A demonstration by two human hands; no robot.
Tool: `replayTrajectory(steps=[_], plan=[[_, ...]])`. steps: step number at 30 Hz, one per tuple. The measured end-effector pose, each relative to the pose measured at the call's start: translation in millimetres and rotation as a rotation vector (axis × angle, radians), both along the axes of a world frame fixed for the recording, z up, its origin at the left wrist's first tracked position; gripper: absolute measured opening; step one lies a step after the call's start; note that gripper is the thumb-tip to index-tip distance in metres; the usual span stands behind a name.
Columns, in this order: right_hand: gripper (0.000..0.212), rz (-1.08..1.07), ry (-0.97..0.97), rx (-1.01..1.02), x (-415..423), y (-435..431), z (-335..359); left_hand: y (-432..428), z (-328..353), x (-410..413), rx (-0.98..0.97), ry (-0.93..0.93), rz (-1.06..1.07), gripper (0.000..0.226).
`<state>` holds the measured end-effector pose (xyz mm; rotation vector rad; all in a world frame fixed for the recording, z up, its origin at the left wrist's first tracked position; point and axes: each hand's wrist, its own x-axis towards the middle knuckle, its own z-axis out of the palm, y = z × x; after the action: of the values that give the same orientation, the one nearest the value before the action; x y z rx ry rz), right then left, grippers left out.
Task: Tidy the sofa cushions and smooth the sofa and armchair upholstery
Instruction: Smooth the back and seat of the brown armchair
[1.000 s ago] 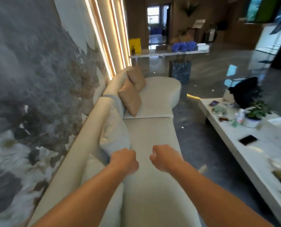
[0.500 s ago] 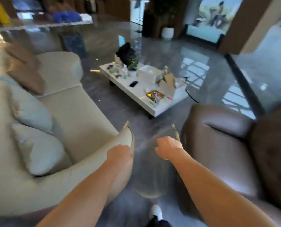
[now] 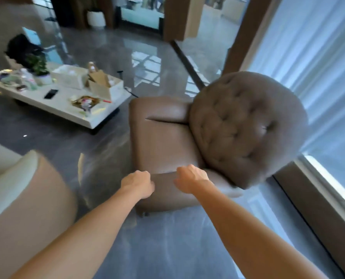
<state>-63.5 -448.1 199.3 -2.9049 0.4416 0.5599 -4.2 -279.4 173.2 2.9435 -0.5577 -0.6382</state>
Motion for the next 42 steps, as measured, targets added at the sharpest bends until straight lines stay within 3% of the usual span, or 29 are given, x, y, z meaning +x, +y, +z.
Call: replayTrajectory(steps=[4,8,16,21,26,32,36,42], plan=[[0.033,-0.137,-0.010,-0.013,-96,-144,-1,-160,-8,-82,-0.007,0.019,-0.168,0.035],[0.026,-0.271,0.056,-0.060,-159,-258,1,-266,-18,-136,-0.019,0.104,-0.229,0.037],[0.023,-0.296,-0.024,-0.069,-133,-389,-2,-385,-32,-75,-0.022,0.056,-0.148,0.039],[0.006,-0.248,-0.049,-0.111,-68,-481,-5,-474,-60,-13,-0.042,0.117,-0.084,0.037],[0.026,-0.233,-0.077,-0.164,15,-605,19,-608,-41,54,-0.176,0.156,-0.054,0.037],[0.048,-0.097,-0.231,-0.221,128,-741,52,-728,13,136,-0.413,0.006,0.093,0.028],[0.049,0.111,-0.342,-0.224,237,-813,41,-784,12,194,-0.468,-0.081,0.232,0.028],[0.050,0.548,-0.318,-0.192,381,-881,5,-860,-13,232,-0.487,-0.187,0.626,0.027]])
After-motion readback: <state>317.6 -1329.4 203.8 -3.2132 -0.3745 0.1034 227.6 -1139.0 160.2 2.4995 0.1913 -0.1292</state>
